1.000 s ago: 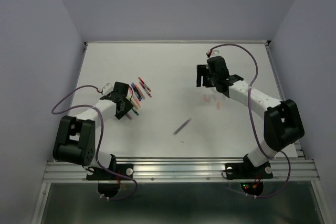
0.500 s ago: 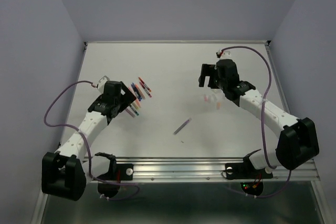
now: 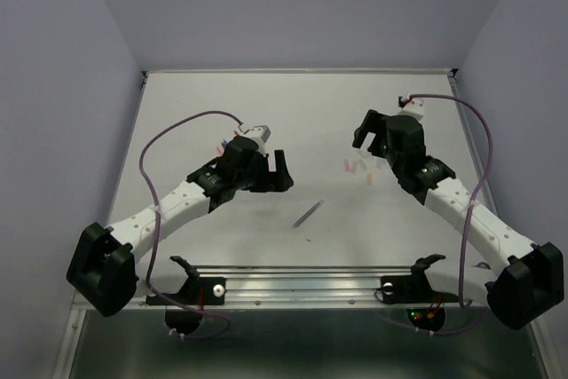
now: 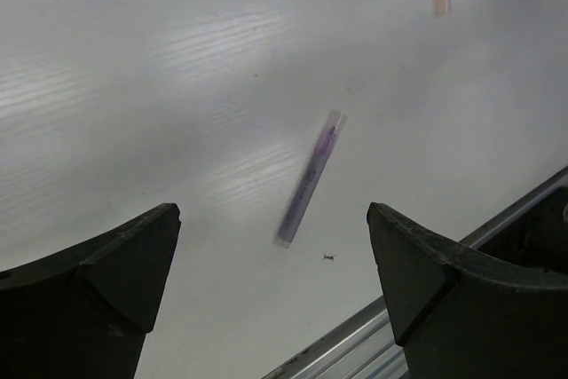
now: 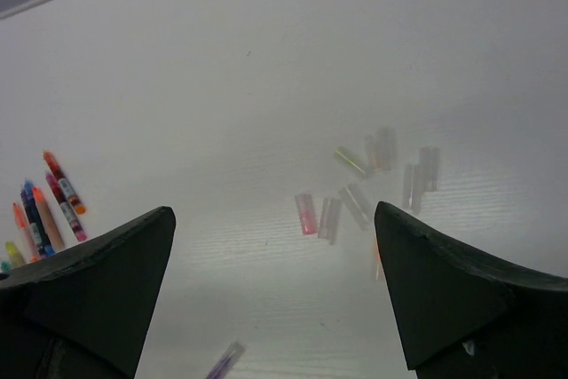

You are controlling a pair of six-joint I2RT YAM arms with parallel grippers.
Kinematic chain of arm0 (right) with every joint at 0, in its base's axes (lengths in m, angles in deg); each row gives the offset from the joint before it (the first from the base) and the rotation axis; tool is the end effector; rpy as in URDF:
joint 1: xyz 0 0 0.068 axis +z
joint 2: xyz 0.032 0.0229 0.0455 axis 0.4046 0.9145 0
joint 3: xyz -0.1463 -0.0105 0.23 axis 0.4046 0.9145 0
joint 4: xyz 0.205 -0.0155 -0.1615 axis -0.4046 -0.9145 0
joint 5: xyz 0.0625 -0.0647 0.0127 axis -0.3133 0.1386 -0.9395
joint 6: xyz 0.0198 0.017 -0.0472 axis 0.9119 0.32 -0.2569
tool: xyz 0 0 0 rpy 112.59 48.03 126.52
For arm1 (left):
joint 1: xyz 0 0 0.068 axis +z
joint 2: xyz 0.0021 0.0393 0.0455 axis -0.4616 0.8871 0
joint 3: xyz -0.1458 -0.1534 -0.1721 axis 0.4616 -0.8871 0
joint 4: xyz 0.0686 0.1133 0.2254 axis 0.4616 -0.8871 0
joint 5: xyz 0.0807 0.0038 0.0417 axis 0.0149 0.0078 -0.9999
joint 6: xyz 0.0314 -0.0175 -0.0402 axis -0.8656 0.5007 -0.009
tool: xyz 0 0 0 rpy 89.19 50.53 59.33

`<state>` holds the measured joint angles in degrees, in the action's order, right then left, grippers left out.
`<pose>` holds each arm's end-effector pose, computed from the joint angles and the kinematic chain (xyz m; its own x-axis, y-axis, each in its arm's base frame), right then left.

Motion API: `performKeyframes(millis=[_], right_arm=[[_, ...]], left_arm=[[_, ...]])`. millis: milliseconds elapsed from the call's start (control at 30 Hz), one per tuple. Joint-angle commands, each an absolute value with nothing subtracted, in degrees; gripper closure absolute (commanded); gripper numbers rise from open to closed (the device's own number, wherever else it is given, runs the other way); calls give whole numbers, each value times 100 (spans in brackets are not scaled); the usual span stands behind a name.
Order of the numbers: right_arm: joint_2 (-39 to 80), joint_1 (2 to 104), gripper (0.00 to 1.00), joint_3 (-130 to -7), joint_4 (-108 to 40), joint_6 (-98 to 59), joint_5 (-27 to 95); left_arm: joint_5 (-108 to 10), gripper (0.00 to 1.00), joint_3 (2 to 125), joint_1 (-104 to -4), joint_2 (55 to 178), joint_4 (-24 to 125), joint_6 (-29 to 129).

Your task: Open the pen caps

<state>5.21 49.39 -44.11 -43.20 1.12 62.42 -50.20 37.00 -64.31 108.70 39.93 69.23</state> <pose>0.2417 0.1012 0.3061 -0.3798 0.2926 -0.8776 0.0747 0.9553 0.2861 0.2091 -0.1621 0.2656 -0.7000 -0.1062 -0.7062 0.3788 0.7832 -0.4932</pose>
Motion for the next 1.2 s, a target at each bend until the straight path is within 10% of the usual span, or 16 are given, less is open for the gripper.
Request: performKeyframes(millis=[0,867,1167], right_arm=[[92,4839,0,-4279,-4161,576,6743],[56,4461,0,-4094,-4294,549,6480],[65,4356,0,-4086,-4294,532,6498]], left_arm=[[-4636,1,4042,-6940,11442,4264,6240],[-5937,4,5299,-8418,13957,3447,5448],[-6219,50,5361,-8471,14361,3157,5562]])
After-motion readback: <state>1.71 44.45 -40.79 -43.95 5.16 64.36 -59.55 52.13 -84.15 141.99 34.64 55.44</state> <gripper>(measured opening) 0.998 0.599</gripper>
